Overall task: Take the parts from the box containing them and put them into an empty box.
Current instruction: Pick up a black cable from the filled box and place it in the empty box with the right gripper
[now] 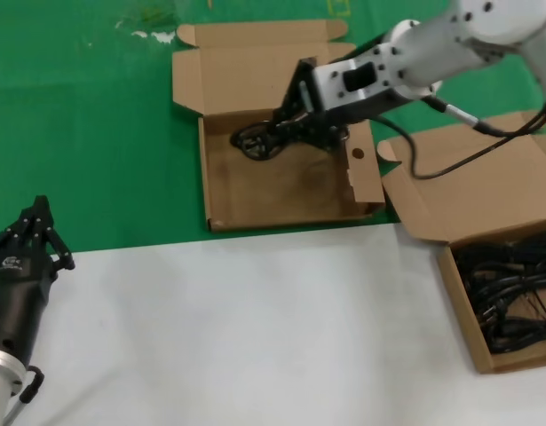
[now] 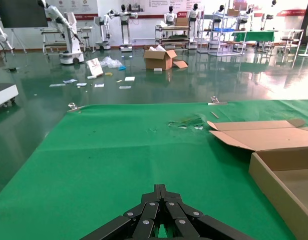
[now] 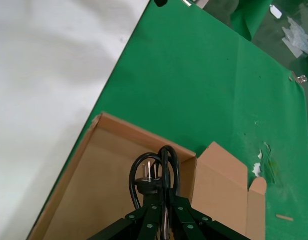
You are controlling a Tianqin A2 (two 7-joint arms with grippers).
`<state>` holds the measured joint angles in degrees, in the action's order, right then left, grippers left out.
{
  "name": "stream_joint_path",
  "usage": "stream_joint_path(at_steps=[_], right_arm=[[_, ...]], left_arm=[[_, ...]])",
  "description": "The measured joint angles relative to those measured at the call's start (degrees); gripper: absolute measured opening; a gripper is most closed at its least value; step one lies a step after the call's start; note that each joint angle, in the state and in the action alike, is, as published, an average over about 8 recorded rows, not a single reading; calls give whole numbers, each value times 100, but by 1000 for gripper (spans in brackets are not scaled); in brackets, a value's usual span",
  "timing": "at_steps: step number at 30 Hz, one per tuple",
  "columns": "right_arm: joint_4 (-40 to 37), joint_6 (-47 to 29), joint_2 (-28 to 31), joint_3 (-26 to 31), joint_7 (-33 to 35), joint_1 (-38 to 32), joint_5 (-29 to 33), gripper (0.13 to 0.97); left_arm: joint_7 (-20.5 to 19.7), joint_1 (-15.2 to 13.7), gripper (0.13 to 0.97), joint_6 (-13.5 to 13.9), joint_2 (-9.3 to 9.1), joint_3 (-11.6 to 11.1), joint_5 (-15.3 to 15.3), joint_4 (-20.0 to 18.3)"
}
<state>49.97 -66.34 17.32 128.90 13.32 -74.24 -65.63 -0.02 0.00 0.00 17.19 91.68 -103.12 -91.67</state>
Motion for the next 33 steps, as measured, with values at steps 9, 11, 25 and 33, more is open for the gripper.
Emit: stream_joint_path(at_steps=[9, 11, 25, 33], right_arm=[[-1063, 506, -551, 79, 525, -89, -56, 147], [-1215, 587, -617, 78, 659, -86, -91, 147], [-1370, 837, -637, 88, 1102, 84, -211, 193], [-597, 778, -303, -7, 808, 376, -312, 290]], left_arm=[[0, 0, 140, 0, 0, 0, 0, 0], [0, 0, 140, 0, 0, 0, 0, 0], [0, 0, 140, 0, 0, 0, 0, 0], [0, 0, 140, 0, 0, 0, 0, 0]])
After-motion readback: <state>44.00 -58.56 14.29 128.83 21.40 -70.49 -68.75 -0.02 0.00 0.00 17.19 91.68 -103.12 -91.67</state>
